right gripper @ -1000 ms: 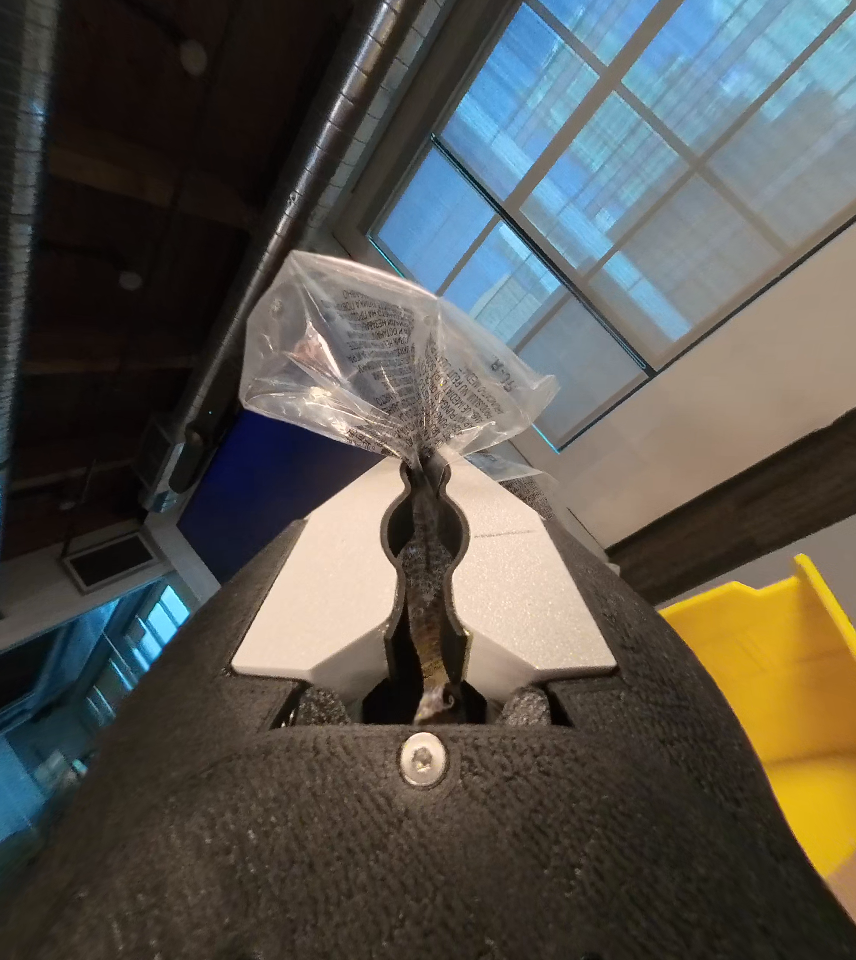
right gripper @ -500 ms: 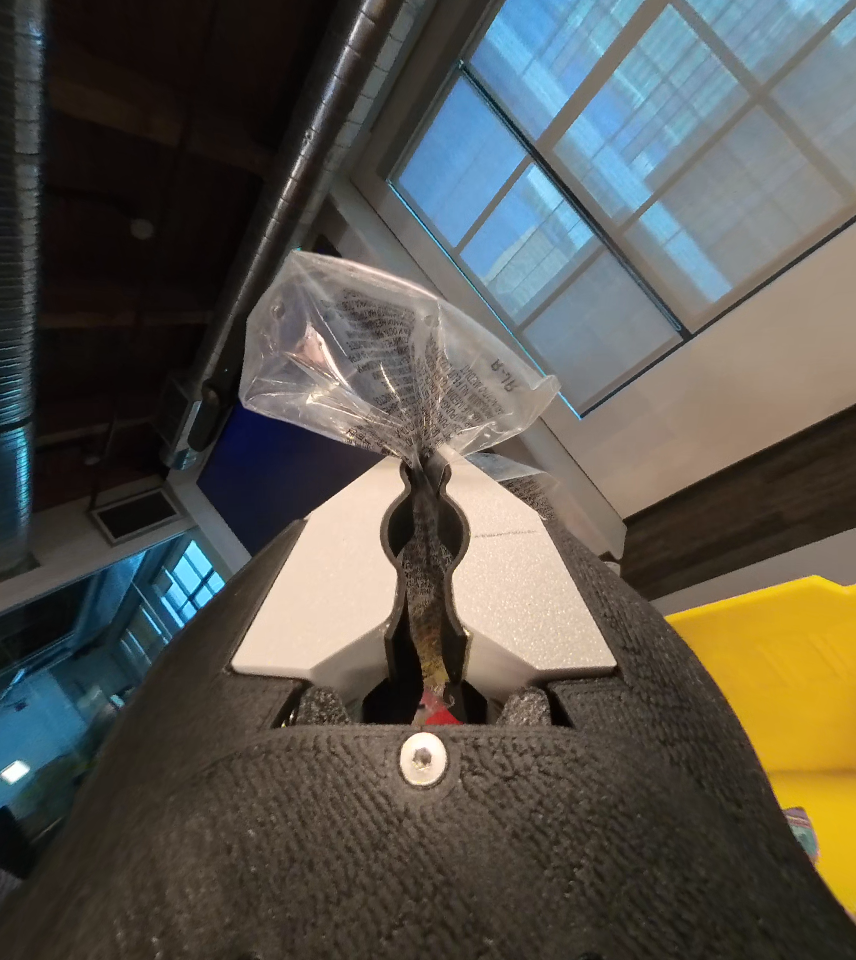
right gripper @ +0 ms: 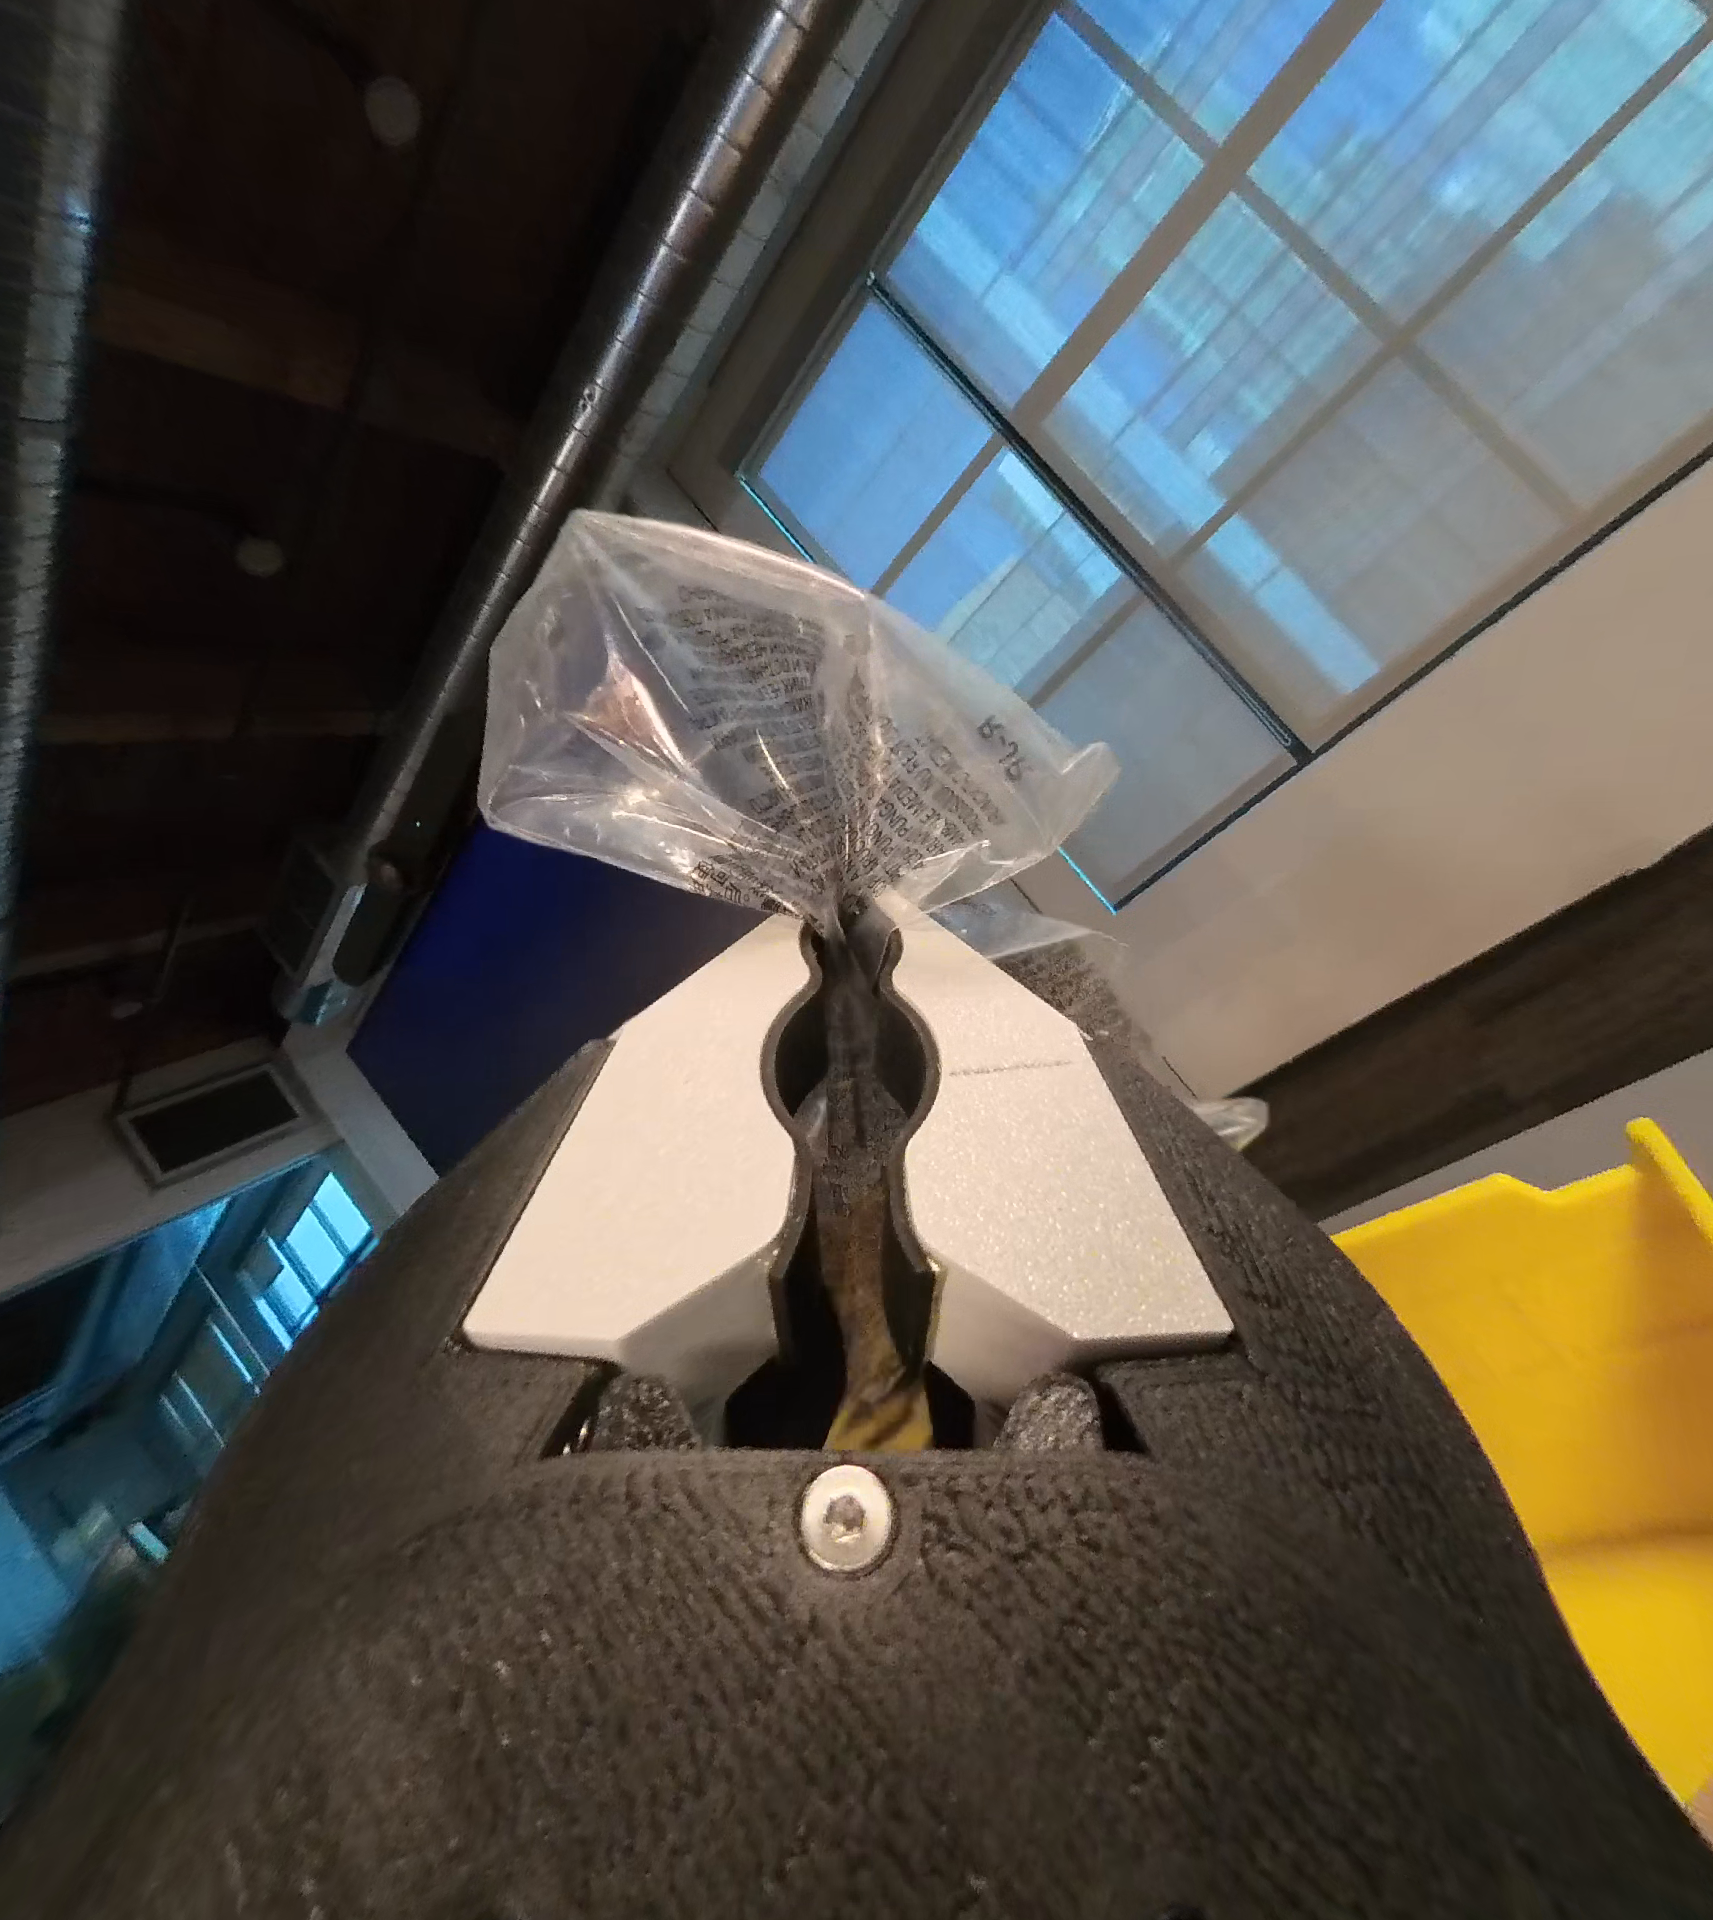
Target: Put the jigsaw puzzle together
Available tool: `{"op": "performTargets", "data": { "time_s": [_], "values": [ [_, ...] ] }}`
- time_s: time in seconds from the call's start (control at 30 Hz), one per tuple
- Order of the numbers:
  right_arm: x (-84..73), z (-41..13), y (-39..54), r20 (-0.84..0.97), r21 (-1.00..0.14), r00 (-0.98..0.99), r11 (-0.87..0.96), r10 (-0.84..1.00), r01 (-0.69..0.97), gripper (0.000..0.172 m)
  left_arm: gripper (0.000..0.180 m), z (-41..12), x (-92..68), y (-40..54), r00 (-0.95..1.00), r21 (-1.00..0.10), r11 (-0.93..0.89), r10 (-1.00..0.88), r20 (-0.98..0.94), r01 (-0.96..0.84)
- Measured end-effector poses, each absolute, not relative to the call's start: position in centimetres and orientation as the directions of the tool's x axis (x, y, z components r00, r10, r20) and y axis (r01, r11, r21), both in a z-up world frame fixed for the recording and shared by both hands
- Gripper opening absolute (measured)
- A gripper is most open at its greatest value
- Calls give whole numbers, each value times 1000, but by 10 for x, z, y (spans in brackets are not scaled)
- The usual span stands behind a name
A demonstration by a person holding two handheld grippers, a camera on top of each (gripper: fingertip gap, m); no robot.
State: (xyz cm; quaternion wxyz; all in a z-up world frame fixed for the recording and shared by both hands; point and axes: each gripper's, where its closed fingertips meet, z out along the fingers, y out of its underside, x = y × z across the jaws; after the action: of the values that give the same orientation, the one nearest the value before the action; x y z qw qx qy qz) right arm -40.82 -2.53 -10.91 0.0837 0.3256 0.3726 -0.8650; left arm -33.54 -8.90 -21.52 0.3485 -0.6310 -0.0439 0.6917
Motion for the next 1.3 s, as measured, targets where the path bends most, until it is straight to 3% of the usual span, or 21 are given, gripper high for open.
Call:
{"op": "performTargets", "data": {
  "time_s": [0.07,0.2,0.3,0.47,0.57,0.77,0.97,1.1,1.2,1.27,1.3],
  "values": [
    [-409,-109,-24,-626,-588,-773,-711,98,386,0,4,-236,-345,-98,151,-564,-756,547,-823,-333],
    [-407,-111,-32,-624,-605,-775,-691,101,397,0,41,-248,-346,-99,315,-691,-665,617,-722,-281],
    [-404,-113,-43,-583,-684,-795,-629,168,369,0,38,-229,-334,-92,268,-659,-644,606,-749,-389],
    [-379,-108,-66,-273,-911,-906,-388,322,137,0,37,-218,-326,-88,212,-619,-641,597,-774,-454],
    [-366,-106,-73,-256,-911,-944,-379,209,163,0,39,-219,-327,-93,215,-644,-617,625,-750,-453],
    [-379,-115,-65,-205,-948,-907,-306,368,90,0,46,-202,-329,-113,297,-784,-447,750,-591,-432],
    [-375,-119,-69,-173,-966,-917,-244,360,86,0,59,-187,-324,-111,399,-846,-306,777,-487,-437],
    [-372,-122,-75,88,-988,-874,-67,478,-136,0,70,-145,-307,-102,557,-900,-22,779,-288,-434],
    [-358,-114,-87,332,-931,-795,43,507,-362,0,75,-118,-312,-106,592,-929,87,791,-155,-359],
    [-349,-116,-96,454,-881,-749,120,482,-457,0,65,-114,-324,-108,594,-959,79,798,-101,-270],
    [-345,-117,-100,493,-862,-732,147,470,-486,0,50,-111,-325,-106,616,-963,78,781,-102,-258]
  ]
}}
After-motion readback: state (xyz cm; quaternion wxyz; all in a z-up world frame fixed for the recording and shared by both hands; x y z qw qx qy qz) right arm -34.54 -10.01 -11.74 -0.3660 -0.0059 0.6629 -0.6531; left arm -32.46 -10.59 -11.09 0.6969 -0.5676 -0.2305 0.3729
